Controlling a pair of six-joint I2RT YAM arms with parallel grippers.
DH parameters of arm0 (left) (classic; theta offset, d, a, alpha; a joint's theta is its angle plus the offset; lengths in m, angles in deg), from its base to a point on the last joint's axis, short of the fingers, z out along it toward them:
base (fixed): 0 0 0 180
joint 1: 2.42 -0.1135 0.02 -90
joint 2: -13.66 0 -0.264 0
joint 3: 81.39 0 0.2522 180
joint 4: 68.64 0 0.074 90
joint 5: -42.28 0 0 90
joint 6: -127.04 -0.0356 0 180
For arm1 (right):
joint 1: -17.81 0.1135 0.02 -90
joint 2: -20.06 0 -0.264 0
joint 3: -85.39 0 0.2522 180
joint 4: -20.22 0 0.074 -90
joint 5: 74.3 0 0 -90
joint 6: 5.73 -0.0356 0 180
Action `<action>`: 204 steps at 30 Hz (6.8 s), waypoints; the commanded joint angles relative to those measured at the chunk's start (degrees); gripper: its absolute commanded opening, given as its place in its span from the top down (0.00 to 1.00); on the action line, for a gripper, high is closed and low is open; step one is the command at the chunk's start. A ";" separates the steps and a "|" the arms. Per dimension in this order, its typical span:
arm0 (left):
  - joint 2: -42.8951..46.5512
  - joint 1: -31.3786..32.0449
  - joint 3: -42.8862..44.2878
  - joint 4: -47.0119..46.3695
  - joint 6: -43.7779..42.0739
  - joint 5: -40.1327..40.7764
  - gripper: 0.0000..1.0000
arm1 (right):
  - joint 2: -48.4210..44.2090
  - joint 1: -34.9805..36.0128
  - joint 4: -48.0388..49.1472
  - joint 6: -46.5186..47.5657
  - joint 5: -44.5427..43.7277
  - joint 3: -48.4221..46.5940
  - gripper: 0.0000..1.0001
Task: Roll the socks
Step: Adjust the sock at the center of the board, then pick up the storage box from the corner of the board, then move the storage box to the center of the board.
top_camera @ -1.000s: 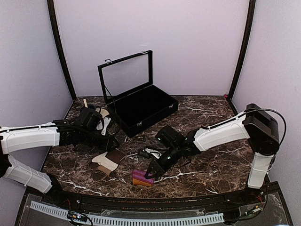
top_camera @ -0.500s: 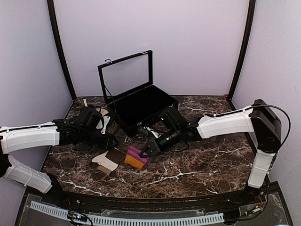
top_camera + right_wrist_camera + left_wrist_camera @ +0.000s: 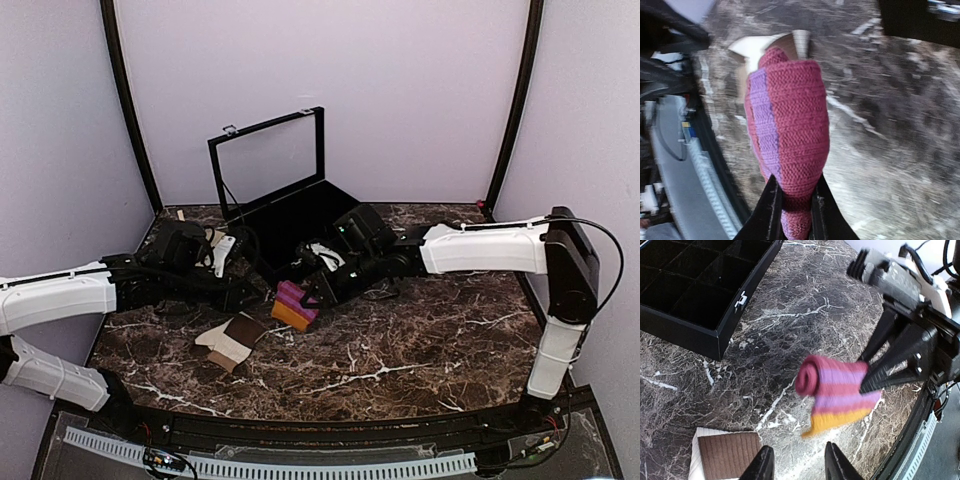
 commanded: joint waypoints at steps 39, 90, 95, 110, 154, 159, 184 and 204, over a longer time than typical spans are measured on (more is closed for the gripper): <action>-9.69 2.58 6.67 0.02 12.15 19.11 0.49 | -2.88 18.24 -5.08 13.84 -39.47 12.14 1.00; -40.47 -7.83 35.02 16.07 31.05 19.33 0.45 | -10.27 17.55 -5.22 15.05 -38.73 16.18 1.00; -41.61 -8.03 35.66 15.94 30.97 18.91 0.45 | -10.50 17.44 -5.36 15.18 -38.46 15.91 1.00; -45.04 -8.10 37.81 15.11 29.56 14.72 0.69 | -10.75 16.80 -4.84 15.21 -38.17 15.54 1.00; -40.67 -0.24 29.90 13.61 24.37 5.50 0.93 | -6.99 1.09 -9.91 24.89 -43.07 -6.20 1.00; -40.00 0.83 29.06 13.69 24.72 5.24 0.93 | -2.99 -1.33 -9.50 28.02 -43.52 -11.14 1.00; -35.13 3.00 26.87 14.60 25.83 4.11 0.94 | 6.58 -3.11 2.89 41.58 -50.35 -7.89 1.00; -31.49 4.29 23.37 11.96 25.34 1.91 0.96 | 8.96 2.11 -9.36 38.27 -46.05 -6.61 1.00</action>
